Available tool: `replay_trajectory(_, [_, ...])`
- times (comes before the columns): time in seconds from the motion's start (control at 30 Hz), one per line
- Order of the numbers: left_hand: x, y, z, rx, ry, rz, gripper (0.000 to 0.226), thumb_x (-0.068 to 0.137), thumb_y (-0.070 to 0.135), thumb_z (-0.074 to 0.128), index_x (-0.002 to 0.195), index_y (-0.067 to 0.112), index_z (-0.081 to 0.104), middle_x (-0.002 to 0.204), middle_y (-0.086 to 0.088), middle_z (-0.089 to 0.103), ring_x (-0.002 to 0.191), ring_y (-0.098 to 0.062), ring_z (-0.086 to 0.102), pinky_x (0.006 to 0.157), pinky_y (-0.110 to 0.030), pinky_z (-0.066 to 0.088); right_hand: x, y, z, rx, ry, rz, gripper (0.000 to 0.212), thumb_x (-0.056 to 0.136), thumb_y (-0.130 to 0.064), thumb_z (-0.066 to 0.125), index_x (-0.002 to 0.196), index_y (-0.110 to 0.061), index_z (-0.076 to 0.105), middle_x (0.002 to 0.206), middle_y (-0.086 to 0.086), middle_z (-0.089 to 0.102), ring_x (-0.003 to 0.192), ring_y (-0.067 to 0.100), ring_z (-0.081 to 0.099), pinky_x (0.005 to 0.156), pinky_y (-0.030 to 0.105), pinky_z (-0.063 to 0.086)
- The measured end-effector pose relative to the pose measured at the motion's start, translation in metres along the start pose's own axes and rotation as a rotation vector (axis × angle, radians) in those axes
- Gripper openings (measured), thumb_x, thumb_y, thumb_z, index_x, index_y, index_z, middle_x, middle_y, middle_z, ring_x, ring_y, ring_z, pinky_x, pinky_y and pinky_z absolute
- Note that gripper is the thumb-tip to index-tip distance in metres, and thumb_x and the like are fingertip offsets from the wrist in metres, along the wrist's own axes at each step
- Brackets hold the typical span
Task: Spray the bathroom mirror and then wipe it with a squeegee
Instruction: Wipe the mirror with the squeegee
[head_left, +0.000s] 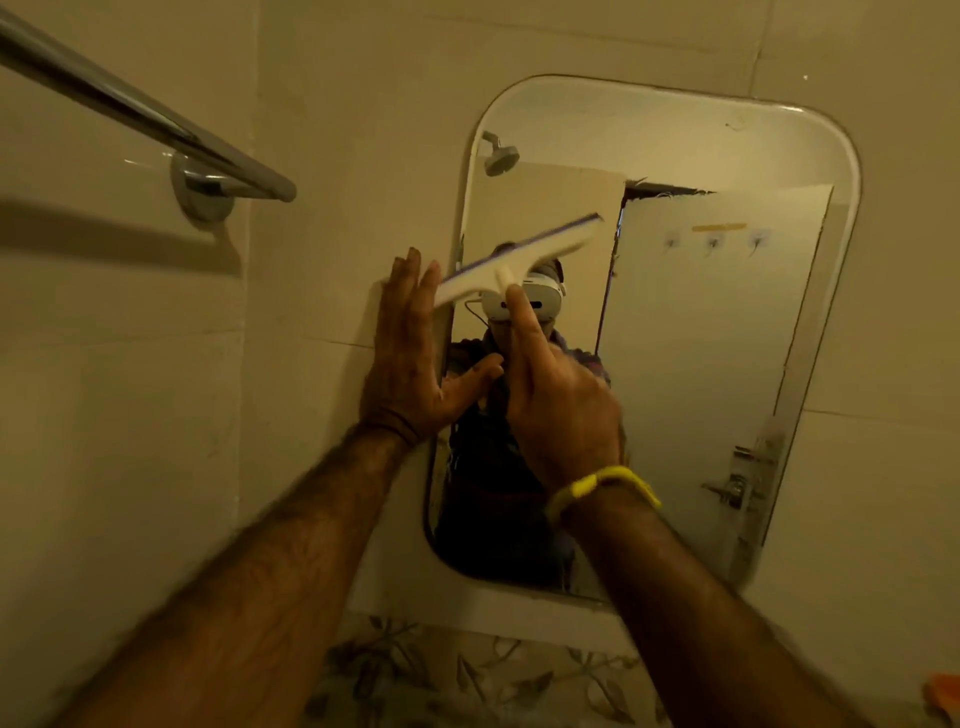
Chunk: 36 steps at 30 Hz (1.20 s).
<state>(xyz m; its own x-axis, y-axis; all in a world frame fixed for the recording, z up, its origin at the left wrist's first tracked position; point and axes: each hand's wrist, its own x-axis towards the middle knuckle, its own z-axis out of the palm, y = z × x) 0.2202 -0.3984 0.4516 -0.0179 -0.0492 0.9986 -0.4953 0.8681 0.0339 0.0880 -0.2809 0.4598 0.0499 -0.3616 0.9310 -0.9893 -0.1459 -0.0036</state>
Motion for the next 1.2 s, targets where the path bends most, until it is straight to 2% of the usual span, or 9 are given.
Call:
replay_trajectory(0.17, [0.000, -0.006, 0.002, 0.090, -0.067, 0.104, 0.105, 0.086, 0.072, 0.054, 0.157, 0.005, 0.017, 0.165, -0.025, 0.018, 0.156, -0.037, 0.011, 0.126, -0.057, 0.007, -0.082, 0.033, -0.009, -0.027, -0.097, 0.002, 0.056, 0.104, -0.024, 0.043, 0.155, -0.028, 0.021, 0.129, 0.008, 0.061, 0.089, 0.022, 0.066, 0.061, 0.030, 0.059])
replay_trajectory(0.33, [-0.002, -0.002, 0.005, 0.199, -0.072, 0.088, 0.100, 0.087, 0.072, 0.054, 0.156, 0.004, 0.026, 0.164, -0.021, 0.026, 0.155, -0.036, 0.018, 0.124, -0.060, 0.013, -0.028, 0.025, -0.010, -0.066, 0.126, 0.110, 0.053, 0.102, -0.024, 0.048, 0.152, -0.028, 0.031, 0.075, 0.004, 0.065, 0.054, 0.011, 0.042, 0.051, 0.028, 0.044])
replay_trajectory(0.47, [0.004, 0.005, -0.003, 0.201, -0.153, 0.038, 0.111, 0.083, 0.081, 0.051, 0.158, 0.005, 0.021, 0.166, -0.019, 0.020, 0.156, -0.035, 0.014, 0.127, -0.051, 0.000, -0.052, 0.035, -0.014, -0.033, 0.048, 0.112, 0.052, 0.104, -0.026, 0.043, 0.154, -0.027, 0.028, 0.090, 0.004, 0.069, 0.057, 0.013, 0.053, 0.053, 0.031, 0.054])
replay_trajectory(0.57, [-0.001, 0.009, -0.009, 0.220, -0.285, -0.030, 0.123, 0.076, 0.091, 0.042, 0.161, 0.010, 0.006, 0.170, -0.016, 0.003, 0.157, -0.032, -0.002, 0.125, -0.051, -0.009, -0.095, 0.058, -0.025, -0.016, -0.004, 0.137, 0.056, 0.104, -0.027, 0.047, 0.154, -0.029, 0.024, 0.089, 0.008, 0.068, 0.052, 0.010, 0.048, 0.046, 0.018, 0.041])
replay_trajectory(0.67, [-0.008, 0.013, -0.009, 0.298, -0.354, -0.082, 0.127, 0.074, 0.090, 0.049, 0.162, 0.012, 0.000, 0.170, -0.013, -0.007, 0.156, -0.031, -0.013, 0.123, -0.057, -0.013, -0.074, 0.073, -0.036, 0.055, 0.185, 0.233, 0.053, 0.104, -0.037, 0.038, 0.154, -0.032, 0.021, 0.063, 0.003, 0.056, 0.044, 0.012, 0.045, 0.043, 0.029, 0.048])
replay_trajectory(0.8, [-0.008, 0.025, -0.006, 0.388, -0.378, -0.093, 0.130, 0.070, 0.094, 0.048, 0.162, 0.019, -0.004, 0.168, -0.017, -0.014, 0.154, -0.039, -0.017, 0.118, -0.064, -0.015, -0.040, 0.066, -0.042, 0.134, 0.321, 0.415, 0.057, 0.098, -0.044, 0.028, 0.153, -0.030, 0.022, 0.060, 0.001, 0.056, 0.046, 0.013, 0.052, 0.047, 0.033, 0.055])
replay_trajectory(0.97, [-0.006, 0.027, -0.011, 0.424, -0.431, -0.091, 0.126, 0.066, 0.096, 0.042, 0.161, 0.031, -0.009, 0.168, -0.019, -0.014, 0.153, -0.045, -0.015, 0.113, -0.076, -0.011, -0.099, 0.038, -0.024, 0.170, 0.191, 0.377, 0.057, 0.101, -0.031, 0.037, 0.154, -0.031, 0.016, 0.096, 0.017, 0.072, 0.061, 0.020, 0.066, 0.059, 0.032, 0.060])
replay_trajectory(1.07, [-0.005, 0.033, -0.013, 0.427, -0.470, -0.133, 0.125, 0.066, 0.093, 0.046, 0.161, 0.033, -0.008, 0.168, -0.018, -0.016, 0.153, -0.045, -0.016, 0.110, -0.076, -0.013, -0.067, 0.055, -0.028, 0.222, 0.313, 0.459, 0.059, 0.098, -0.046, 0.027, 0.154, -0.031, 0.018, 0.067, 0.004, 0.065, 0.050, 0.013, 0.060, 0.049, 0.030, 0.058])
replay_trajectory(1.2, [-0.002, 0.037, -0.012, 0.407, -0.478, -0.174, 0.125, 0.065, 0.092, 0.049, 0.160, 0.036, -0.010, 0.168, -0.017, -0.017, 0.152, -0.045, -0.017, 0.109, -0.076, -0.013, -0.056, 0.068, -0.031, 0.296, 0.458, 0.643, 0.061, 0.096, -0.048, 0.024, 0.154, -0.030, 0.020, 0.061, 0.000, 0.061, 0.048, 0.011, 0.059, 0.046, 0.025, 0.055])
